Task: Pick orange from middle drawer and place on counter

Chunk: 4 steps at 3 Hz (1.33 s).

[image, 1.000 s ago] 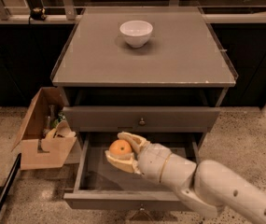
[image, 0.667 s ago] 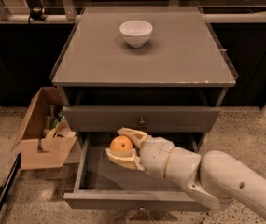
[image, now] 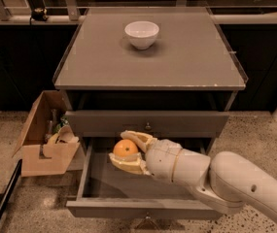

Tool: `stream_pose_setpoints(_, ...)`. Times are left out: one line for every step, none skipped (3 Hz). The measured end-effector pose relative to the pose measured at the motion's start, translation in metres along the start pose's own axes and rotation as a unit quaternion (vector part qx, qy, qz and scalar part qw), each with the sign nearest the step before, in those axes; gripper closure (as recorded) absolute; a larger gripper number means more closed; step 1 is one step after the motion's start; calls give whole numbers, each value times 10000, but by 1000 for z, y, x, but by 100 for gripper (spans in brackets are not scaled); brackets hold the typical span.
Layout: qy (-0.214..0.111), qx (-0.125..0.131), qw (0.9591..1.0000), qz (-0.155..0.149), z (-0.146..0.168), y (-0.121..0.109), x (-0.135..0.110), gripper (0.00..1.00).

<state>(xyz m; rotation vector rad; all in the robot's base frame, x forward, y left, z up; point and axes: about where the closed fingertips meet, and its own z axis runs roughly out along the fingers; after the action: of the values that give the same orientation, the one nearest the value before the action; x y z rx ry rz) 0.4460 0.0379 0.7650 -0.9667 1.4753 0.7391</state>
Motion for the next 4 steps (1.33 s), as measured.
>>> stream_pose_setpoints(65, -222, 9996, -187, -3, -11, -29, 100)
stream_pose_setpoints(80, -571, 9975, -412, -9, -50, -73, 100)
stream_pose_setpoints(98, -687, 9962, -531, -6, -82, -95, 100)
stream_pose_setpoints(147, -662, 9959, -600, 14, -134, -107, 100)
